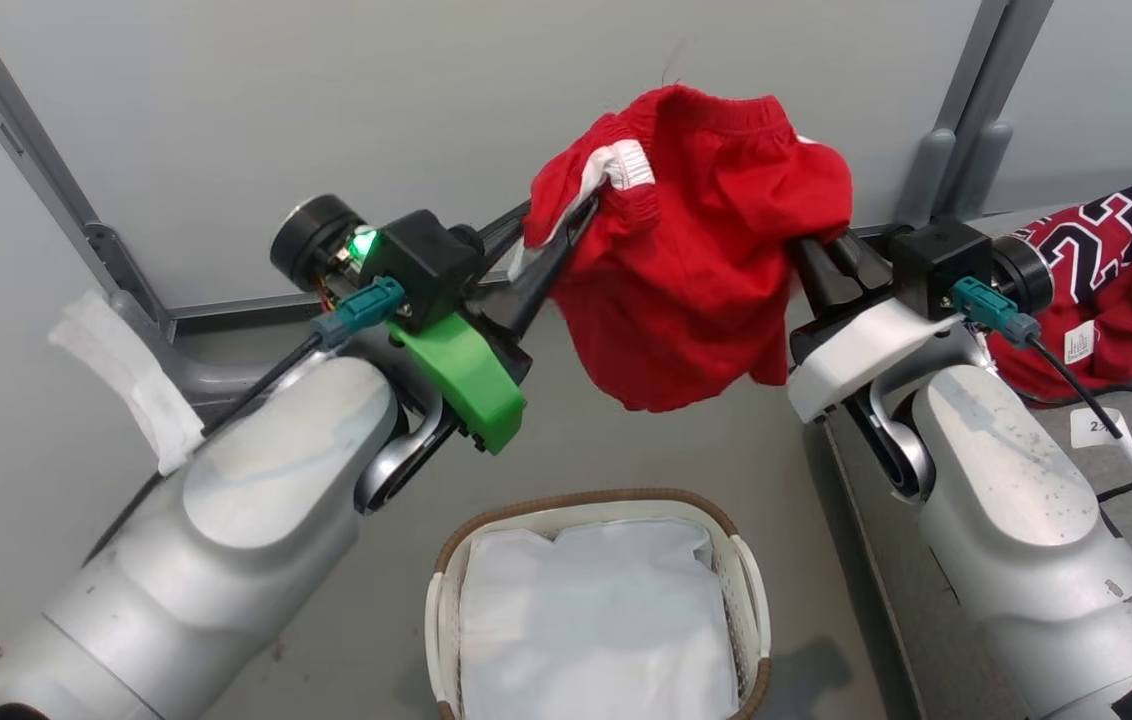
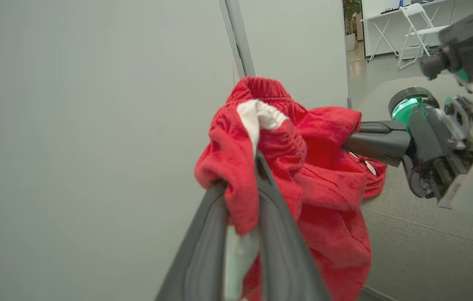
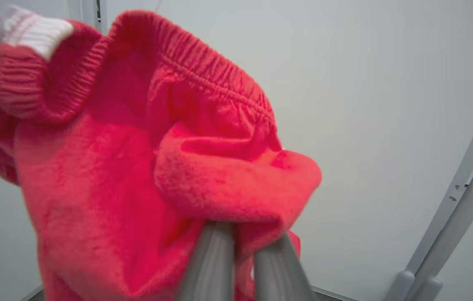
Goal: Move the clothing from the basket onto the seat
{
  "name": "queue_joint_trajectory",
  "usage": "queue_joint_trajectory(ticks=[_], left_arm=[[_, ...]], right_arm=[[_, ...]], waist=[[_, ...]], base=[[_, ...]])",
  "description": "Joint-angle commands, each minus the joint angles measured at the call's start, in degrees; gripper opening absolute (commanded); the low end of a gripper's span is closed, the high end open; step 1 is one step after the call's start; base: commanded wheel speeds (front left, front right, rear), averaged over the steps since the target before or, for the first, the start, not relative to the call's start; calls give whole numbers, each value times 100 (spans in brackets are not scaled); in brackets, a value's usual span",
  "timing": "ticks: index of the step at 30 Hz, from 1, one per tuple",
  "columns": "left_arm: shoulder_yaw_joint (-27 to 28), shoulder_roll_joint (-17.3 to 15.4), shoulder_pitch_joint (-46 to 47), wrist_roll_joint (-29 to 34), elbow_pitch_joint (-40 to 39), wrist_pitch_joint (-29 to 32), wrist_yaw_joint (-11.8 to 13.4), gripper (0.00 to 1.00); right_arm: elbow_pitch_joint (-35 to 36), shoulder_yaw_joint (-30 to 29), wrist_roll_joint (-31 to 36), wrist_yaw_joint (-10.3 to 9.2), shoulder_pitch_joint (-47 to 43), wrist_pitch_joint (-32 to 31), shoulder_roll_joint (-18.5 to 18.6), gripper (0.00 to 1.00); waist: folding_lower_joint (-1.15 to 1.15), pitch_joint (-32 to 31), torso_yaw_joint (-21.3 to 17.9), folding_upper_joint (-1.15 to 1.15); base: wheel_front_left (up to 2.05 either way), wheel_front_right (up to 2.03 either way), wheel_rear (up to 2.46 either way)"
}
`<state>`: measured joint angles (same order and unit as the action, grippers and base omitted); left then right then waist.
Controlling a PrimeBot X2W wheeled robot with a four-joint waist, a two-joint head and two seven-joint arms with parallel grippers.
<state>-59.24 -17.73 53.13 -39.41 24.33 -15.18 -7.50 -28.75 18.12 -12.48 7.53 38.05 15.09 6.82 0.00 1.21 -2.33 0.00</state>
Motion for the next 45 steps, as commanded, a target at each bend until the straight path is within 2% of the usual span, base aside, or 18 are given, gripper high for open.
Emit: queue_joint_trajectory(ticks=[1, 11, 20, 28, 34, 45], left_arm=[[129, 63, -238, -58, 25, 5, 3, 100], [1461, 667, -2015, 419, -18, 5, 49, 100], [2130, 1050, -2990, 1011, -30, 5, 7, 100], [2366, 1198, -3308, 1259, -171, 5, -3, 100], [2343, 1218, -3404, 1365, -308, 5, -5, 100], [2293, 1153, -3288, 1443, -432, 6, -5, 100]], right_arm=[[44, -93, 57, -8, -82, 11, 7, 0], [262, -396, 286, -8, -163, 10, 12, 0], [348, -579, 369, -8, -281, 10, 38, 0], [392, -749, 460, -8, -315, 11, 45, 0], [467, -873, 559, -8, -269, 11, 81, 0], [594, -1108, 611, -8, -336, 11, 239, 0]], waist=[[0, 10, 11, 0], [0, 84, -30, 0], [0, 155, -85, 0], [0, 249, -178, 0], [0, 364, -536, 0], [0, 632, -1734, 0]], base=[[0, 0, 0], [0, 0, 0], [0, 0, 0], [0, 0, 0], [0, 0, 0], [0, 0, 0]])
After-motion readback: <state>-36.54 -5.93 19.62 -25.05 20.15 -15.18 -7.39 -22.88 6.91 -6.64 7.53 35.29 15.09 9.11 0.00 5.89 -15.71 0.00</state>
